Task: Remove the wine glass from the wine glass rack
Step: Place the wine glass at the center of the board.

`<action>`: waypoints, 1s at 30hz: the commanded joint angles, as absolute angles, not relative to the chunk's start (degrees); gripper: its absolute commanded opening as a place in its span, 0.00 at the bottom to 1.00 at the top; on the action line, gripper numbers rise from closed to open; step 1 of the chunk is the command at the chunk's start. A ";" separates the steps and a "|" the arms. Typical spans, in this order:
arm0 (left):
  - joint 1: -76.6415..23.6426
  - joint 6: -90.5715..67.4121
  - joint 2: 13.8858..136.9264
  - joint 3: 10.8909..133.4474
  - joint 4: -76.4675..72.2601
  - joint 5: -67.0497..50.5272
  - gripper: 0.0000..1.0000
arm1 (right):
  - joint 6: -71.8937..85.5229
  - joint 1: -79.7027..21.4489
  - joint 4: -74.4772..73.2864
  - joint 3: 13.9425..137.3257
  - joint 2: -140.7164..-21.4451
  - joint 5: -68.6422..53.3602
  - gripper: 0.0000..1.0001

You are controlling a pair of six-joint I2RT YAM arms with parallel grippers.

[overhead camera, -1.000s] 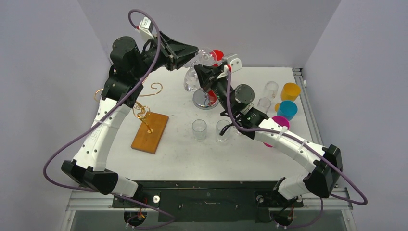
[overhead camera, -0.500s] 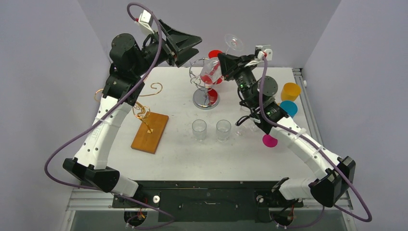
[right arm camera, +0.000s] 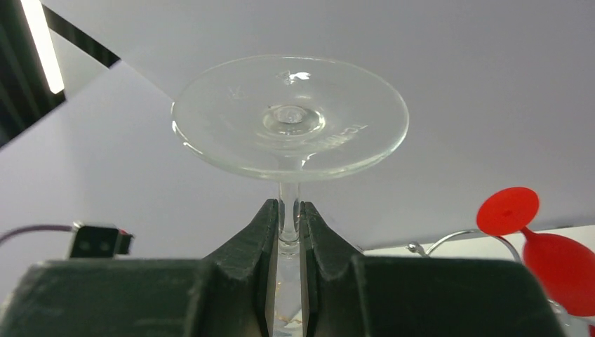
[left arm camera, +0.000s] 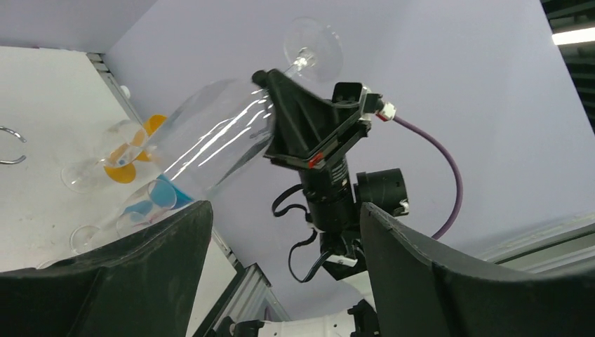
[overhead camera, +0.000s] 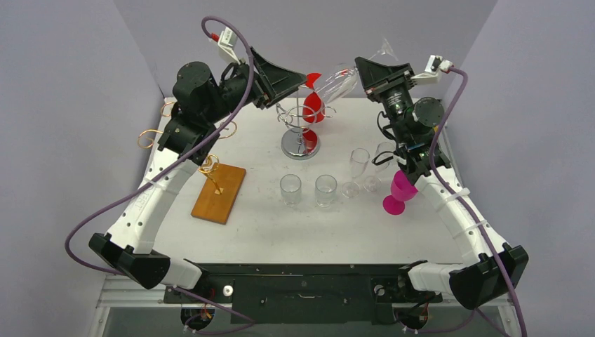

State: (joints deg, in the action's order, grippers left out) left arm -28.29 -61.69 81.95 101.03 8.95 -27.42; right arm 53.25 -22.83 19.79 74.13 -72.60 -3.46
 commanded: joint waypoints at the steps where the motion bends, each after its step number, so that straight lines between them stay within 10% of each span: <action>1: -29.36 -59.56 79.43 97.88 3.90 -26.09 0.73 | 67.28 -20.56 27.94 73.58 -68.54 -6.72 0.00; 30: -37.60 -66.08 85.89 96.69 -10.95 -25.57 0.47 | 72.75 -20.76 34.14 66.28 -65.12 -6.37 0.00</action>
State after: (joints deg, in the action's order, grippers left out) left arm -36.47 -65.36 85.84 94.24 -4.89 -26.74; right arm 72.64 -20.32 27.86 67.00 -68.51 -6.85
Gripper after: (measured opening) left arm 0.500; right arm 0.087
